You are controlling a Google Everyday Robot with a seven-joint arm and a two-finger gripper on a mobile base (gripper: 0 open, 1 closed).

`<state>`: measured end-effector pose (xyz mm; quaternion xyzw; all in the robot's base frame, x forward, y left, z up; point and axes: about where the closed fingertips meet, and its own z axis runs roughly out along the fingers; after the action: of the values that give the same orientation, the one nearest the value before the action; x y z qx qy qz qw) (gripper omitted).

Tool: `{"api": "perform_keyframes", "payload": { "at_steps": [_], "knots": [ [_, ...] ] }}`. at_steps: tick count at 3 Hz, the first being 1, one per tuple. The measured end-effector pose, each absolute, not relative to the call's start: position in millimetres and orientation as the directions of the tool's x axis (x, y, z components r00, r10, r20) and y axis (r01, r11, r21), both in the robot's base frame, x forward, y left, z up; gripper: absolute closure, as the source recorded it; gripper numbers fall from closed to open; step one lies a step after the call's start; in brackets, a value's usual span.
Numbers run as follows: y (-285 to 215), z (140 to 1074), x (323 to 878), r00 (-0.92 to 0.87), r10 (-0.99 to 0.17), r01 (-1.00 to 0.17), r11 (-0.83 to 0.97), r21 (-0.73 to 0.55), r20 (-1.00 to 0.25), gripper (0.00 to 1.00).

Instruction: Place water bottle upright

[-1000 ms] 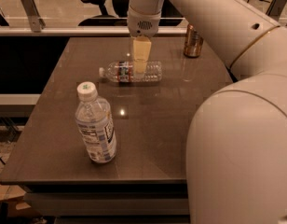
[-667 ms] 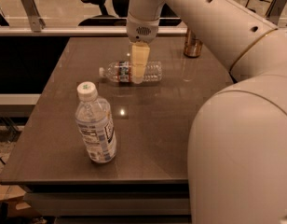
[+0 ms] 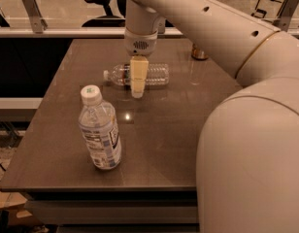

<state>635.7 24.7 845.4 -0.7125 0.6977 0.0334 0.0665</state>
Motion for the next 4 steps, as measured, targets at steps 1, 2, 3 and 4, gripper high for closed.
{"api": "perform_keyframes", "payload": {
  "at_steps": [1,2,3,4],
  "knots": [
    [30.1,836.0,632.4,0.017,-0.994,-0.999,-0.013,-0.043,-0.108,0.00],
    [35.4,825.1,633.8,0.014,-0.996,-0.999,-0.011,-0.041,-0.084,0.00],
    [35.7,815.2,636.9,0.024,-0.996,-0.998,-0.019,-0.053,-0.089,0.17],
    [37.6,813.1,638.5,0.025,-0.995,-0.998,-0.020,-0.056,-0.092,0.42]
  ]
}}
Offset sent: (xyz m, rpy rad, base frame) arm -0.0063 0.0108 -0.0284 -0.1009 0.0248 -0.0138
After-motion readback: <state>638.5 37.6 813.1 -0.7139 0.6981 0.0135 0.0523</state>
